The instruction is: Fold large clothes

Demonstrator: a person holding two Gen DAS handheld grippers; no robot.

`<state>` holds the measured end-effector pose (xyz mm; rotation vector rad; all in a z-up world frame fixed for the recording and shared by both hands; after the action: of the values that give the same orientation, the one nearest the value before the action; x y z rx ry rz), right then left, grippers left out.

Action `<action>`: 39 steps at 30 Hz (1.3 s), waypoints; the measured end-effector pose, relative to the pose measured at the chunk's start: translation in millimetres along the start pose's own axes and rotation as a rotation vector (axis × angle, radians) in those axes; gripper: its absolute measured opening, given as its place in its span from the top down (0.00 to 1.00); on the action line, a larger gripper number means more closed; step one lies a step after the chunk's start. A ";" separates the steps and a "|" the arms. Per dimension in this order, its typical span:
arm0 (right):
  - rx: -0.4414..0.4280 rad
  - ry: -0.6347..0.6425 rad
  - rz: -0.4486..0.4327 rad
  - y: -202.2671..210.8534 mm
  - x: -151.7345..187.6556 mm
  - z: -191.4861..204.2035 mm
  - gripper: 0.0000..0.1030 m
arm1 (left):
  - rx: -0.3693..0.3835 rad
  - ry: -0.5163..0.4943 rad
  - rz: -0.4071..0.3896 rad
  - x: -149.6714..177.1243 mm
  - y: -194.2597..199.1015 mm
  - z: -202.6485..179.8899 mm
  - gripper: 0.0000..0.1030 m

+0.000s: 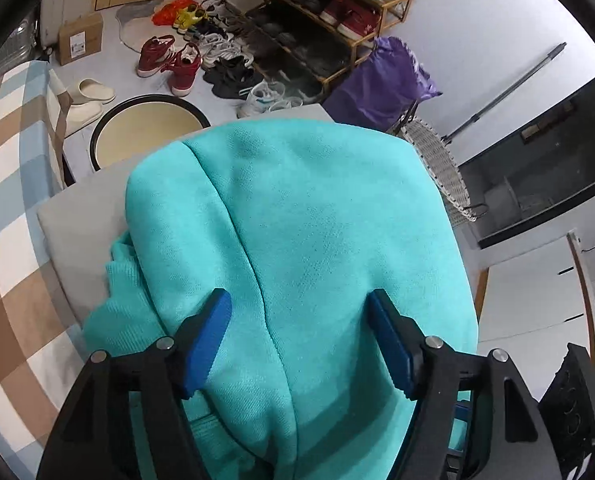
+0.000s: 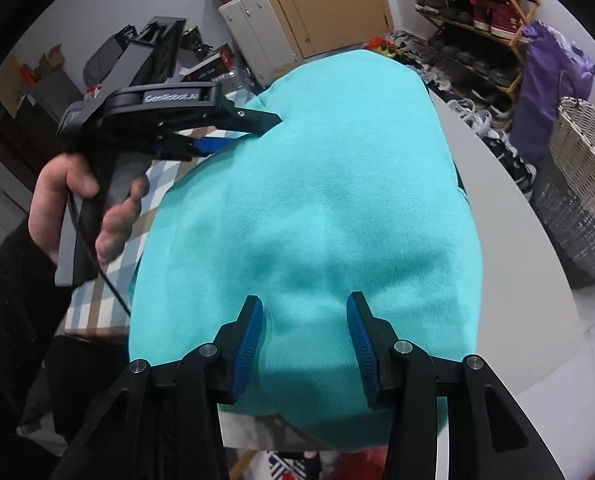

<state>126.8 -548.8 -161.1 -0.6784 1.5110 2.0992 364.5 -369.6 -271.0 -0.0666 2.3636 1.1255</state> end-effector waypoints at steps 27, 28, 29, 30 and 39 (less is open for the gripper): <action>0.188 -0.119 -0.498 127.4 59.1 78.9 0.28 | -0.044 -0.323 -0.328 114.1 214.4 -77.6 0.35; 0.224 -0.100 -0.551 141.0 60.4 85.7 0.25 | -0.065 -0.341 -0.367 117.7 222.7 -80.3 0.31; 0.270 -0.085 -0.599 153.6 61.5 94.9 0.17 | -0.089 -0.361 -0.407 128.4 239.1 -84.6 0.25; 0.315 -0.073 -0.649 167.7 64.3 102.2 0.08 | -0.106 -0.367 -0.444 128.5 241.5 -80.9 0.23; 0.469 0.038 -0.928 235.5 104.8 160.7 0.00 | -0.206 -0.338 -0.720 175.2 295.5 -68.9 0.01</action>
<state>-120.8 -454.8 -12.5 -0.9794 1.2665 1.0089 107.2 -197.0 -107.4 -0.6838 1.6921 0.9137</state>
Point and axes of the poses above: each gripper's, at about its wrist camera, not at the fingertips, and y roughly against the way its jaws point, z to its left, x to its underside, the point moved 7 cm from there along -y, roughly the way its jaws point, and after that the axes turned 11 degrees about -z, right-handed, at the moved point
